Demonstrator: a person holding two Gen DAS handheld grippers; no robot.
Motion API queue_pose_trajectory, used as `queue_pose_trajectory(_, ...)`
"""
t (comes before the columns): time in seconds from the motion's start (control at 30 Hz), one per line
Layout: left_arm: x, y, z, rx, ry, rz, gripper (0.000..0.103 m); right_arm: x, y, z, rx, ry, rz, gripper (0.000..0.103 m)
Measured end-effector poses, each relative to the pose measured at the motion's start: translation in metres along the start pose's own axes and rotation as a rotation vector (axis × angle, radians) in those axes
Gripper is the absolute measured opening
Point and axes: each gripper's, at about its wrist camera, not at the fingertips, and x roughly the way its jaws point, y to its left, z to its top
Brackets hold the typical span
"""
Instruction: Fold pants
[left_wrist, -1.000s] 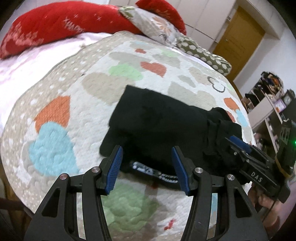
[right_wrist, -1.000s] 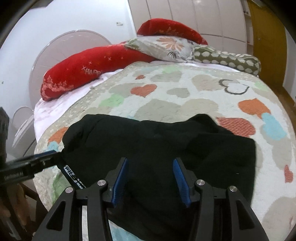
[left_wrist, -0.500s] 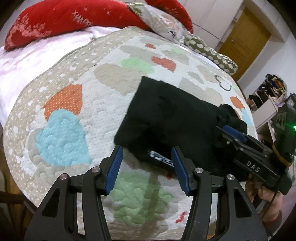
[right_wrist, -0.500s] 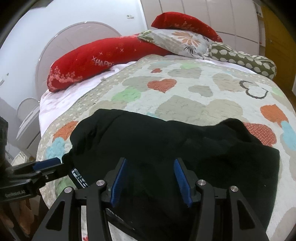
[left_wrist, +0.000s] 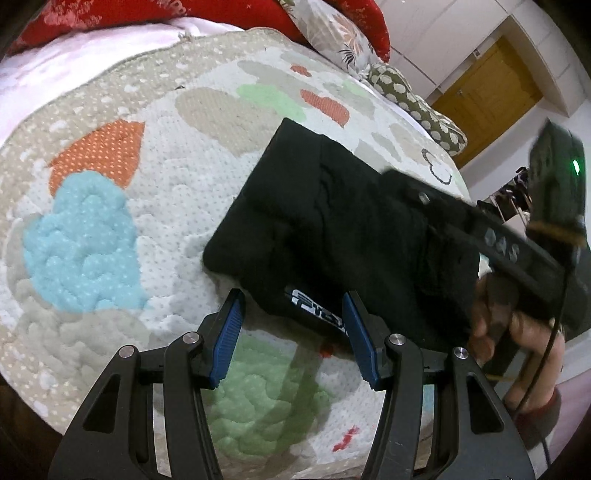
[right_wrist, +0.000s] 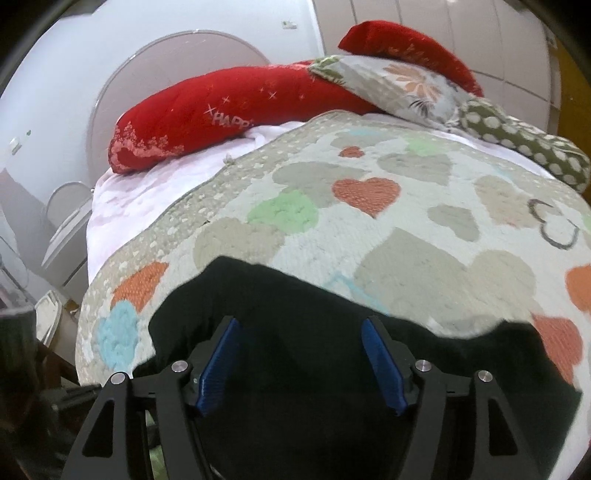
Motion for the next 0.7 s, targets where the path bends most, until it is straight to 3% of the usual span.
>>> queue_pose_trajectory(0.27,0.009,0.002,0.005,-0.029,-0.014,-0.019,0.066,0.028,0.009,0.021,-0.035,0.034,0.025,0.069)
queue_pose_trajectory(0.5,0.011,0.004,0.005,-0.031,-0.02,-0.034,0.067,0.042,0.013,0.028,-0.081,0.061,0.048,0.07)
queue_pose_trajectory(0.7,0.006,0.011,0.004,-0.08,-0.044,-0.147,0.067,0.056,0.014,0.036,-0.088,0.095,0.086,0.073)
